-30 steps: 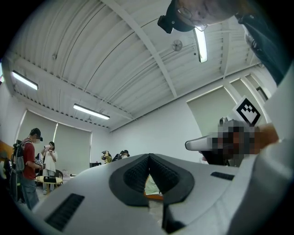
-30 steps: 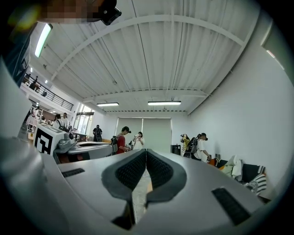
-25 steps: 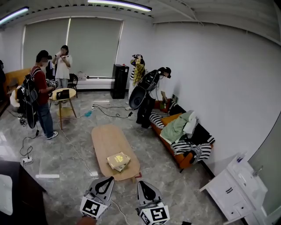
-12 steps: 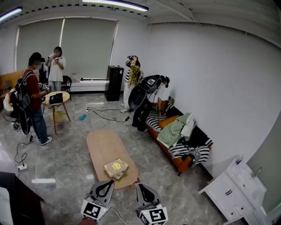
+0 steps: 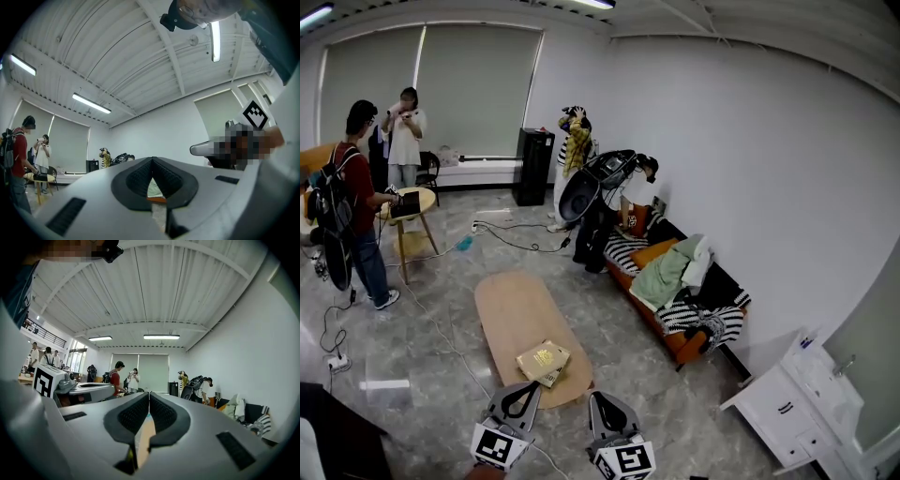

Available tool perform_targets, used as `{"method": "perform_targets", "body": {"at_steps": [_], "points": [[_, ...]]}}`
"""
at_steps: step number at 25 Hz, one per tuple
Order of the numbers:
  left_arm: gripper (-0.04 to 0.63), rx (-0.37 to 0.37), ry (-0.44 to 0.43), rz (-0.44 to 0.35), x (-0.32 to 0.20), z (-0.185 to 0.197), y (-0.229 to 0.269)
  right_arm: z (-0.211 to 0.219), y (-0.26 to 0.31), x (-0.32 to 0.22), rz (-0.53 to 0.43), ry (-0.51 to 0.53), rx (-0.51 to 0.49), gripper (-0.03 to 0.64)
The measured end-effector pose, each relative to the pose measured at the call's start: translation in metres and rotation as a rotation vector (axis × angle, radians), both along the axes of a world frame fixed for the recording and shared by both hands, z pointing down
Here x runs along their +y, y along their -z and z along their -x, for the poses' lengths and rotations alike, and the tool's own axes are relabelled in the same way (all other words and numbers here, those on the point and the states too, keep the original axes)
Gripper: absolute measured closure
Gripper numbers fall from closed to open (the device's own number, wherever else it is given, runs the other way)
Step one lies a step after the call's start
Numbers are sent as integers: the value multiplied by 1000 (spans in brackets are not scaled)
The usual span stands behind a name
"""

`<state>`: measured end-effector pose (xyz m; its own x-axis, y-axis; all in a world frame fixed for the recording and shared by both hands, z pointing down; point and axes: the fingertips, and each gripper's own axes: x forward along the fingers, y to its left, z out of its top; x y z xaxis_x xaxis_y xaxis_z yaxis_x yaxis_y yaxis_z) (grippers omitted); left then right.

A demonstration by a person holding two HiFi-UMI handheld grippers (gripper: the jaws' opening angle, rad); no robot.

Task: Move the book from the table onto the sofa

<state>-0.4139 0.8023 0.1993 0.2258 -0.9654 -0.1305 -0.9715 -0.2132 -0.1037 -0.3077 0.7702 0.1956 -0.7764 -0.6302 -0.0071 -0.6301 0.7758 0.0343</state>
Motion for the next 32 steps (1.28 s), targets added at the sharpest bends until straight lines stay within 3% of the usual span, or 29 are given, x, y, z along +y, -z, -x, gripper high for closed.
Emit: {"method": "perform_targets", "body": {"at_steps": [20,32], "points": [[607,-18,152,53,-142,-14,-37,-3,-31,-153,37,154,-14,601],[607,13,184,103,-212,41,-63,45,-63,-233,76,153,11,601]]}}
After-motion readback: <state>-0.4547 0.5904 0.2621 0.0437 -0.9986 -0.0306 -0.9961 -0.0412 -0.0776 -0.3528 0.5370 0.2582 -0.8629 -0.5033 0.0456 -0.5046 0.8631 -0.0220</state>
